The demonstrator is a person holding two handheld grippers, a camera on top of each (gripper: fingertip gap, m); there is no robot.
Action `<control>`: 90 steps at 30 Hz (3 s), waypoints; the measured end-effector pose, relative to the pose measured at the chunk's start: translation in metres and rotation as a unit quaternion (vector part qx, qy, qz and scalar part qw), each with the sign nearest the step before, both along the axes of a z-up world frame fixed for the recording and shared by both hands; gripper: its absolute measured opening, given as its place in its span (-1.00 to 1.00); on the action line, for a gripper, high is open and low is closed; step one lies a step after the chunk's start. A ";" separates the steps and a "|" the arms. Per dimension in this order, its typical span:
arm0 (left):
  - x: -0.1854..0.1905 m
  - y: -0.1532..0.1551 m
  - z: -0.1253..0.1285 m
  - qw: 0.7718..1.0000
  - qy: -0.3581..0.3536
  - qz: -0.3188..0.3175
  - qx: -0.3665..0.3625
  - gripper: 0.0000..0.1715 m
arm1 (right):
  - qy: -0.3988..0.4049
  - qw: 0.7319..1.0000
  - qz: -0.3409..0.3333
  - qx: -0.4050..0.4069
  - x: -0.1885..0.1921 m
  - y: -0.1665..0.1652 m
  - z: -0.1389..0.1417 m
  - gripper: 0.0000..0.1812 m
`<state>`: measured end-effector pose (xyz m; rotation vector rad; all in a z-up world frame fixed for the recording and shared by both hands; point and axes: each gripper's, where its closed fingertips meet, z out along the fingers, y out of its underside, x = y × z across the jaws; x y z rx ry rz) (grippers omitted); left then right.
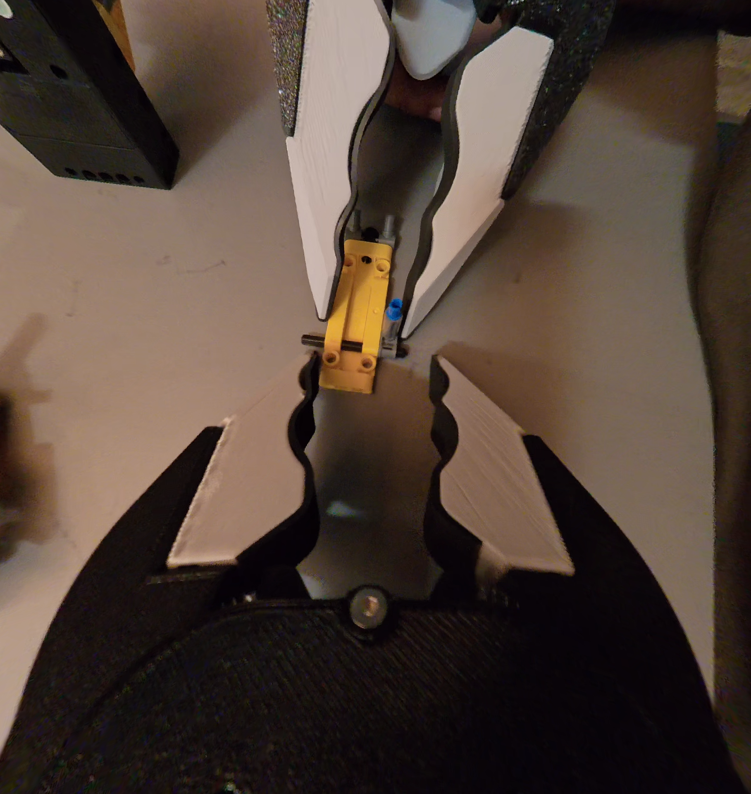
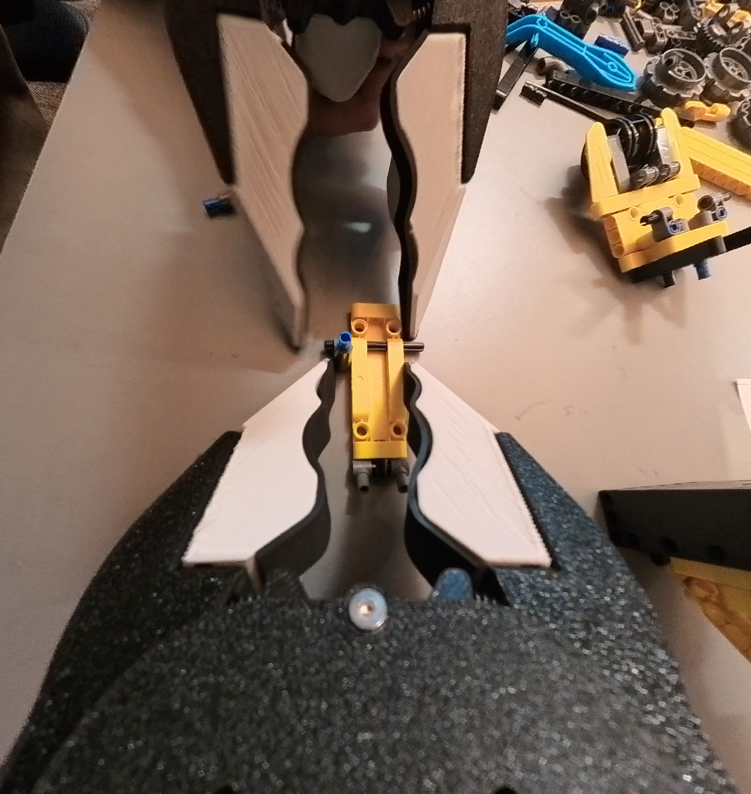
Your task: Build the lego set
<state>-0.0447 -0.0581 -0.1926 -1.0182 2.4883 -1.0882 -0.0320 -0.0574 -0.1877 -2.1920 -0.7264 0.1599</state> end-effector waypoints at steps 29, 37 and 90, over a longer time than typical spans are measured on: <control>-0.098 0.038 0.011 0.955 -0.007 0.293 -0.050 -0.53 | -0.031 0.999 -0.020 0.019 -0.003 -0.005 0.000 -0.65; -0.103 0.045 0.016 0.943 -0.015 0.319 -0.089 -0.54 | -0.071 0.996 -0.023 0.051 -0.002 -0.004 0.004 -0.63; -0.045 0.194 0.025 0.844 -0.115 0.515 0.091 -0.77 | 0.185 0.956 -0.176 0.146 0.043 0.025 0.066 -0.46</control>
